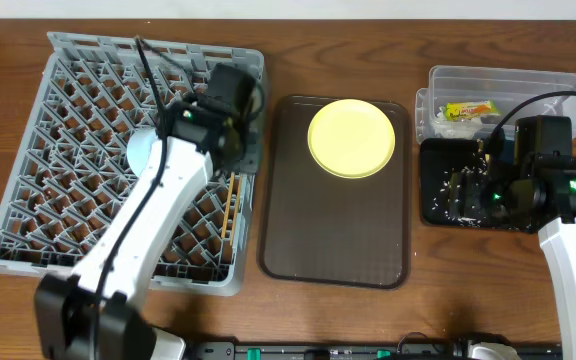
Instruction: Sort waste into correct bins and load items into the dishwasher
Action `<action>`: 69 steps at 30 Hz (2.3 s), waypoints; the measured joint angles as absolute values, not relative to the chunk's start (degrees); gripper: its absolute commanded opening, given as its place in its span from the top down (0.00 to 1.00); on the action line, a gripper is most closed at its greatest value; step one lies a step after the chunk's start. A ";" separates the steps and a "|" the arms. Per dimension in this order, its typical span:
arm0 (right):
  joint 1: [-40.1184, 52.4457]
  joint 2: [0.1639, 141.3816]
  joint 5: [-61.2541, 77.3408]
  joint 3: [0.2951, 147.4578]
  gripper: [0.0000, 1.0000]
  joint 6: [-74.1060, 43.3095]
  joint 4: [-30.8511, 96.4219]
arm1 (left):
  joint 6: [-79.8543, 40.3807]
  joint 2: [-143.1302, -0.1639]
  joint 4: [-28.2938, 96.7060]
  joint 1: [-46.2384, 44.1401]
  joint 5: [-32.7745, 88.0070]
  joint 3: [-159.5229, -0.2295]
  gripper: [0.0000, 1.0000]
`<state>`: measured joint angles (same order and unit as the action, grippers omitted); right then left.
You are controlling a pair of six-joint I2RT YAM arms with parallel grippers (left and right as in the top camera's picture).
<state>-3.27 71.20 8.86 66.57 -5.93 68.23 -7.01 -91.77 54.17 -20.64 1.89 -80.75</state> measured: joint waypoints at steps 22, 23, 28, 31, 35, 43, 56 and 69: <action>-3.60 71.18 5.08 66.57 0.22 -7.25 68.36 | 2.48 -113.91 20.51 -43.31 4.12 -81.84 0.33; -3.60 71.18 5.08 66.57 0.22 -7.25 68.38 | 2.55 -114.98 20.40 -43.29 4.14 -81.84 0.33; -3.60 71.18 5.08 66.57 0.22 -7.25 68.40 | 2.83 -119.09 20.45 -43.29 4.14 -81.84 0.32; -3.60 71.18 5.08 66.57 0.22 -7.22 68.40 | 2.79 -119.63 20.91 -43.29 4.14 -81.84 0.34; -3.60 71.18 5.08 66.57 0.22 -7.22 68.40 | 2.44 -119.63 24.69 -43.29 4.14 -81.84 0.42; -3.60 71.18 5.08 66.57 0.23 -7.20 68.47 | 1.93 -119.17 37.34 -43.22 8.01 -82.46 0.60; -3.60 71.18 5.08 66.57 0.23 -7.20 68.53 | 1.52 -119.09 40.36 -43.31 13.78 -82.65 0.81; -3.60 71.18 5.08 66.57 0.23 -7.20 68.53 | 1.23 -119.07 40.03 -43.40 14.94 -82.63 0.69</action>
